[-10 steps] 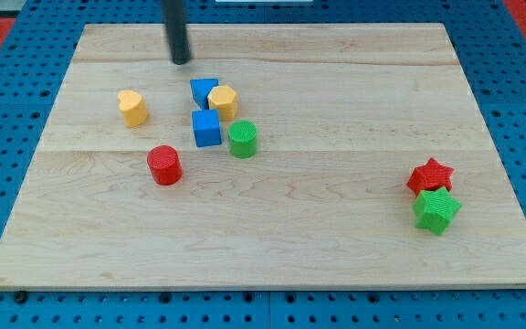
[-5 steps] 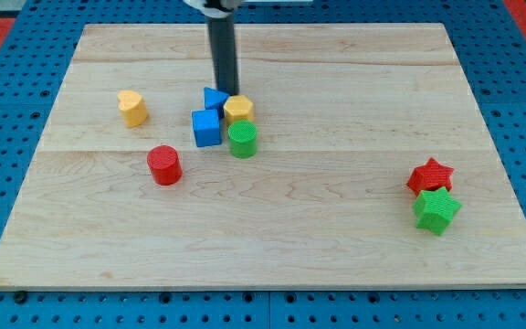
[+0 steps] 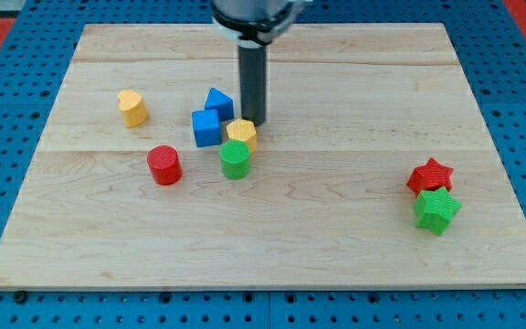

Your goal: Place the yellow hexagon to the left of the green star

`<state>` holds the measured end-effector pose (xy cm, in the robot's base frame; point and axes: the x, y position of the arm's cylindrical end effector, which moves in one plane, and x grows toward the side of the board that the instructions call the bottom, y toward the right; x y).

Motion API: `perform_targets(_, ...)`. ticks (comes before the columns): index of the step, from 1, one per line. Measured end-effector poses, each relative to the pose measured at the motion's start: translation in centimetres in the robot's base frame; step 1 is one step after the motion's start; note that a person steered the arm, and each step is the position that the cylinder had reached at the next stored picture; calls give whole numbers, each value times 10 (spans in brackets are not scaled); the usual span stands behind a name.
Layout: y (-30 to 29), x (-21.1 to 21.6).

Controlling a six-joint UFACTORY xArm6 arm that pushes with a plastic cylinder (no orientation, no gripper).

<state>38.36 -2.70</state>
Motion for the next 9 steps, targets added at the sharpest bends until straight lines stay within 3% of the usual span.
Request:
perform_targets(2,-27,-8)
perform_targets(6,-30,27)
perform_targets(7,3,60)
perform_targets(9,34,58)
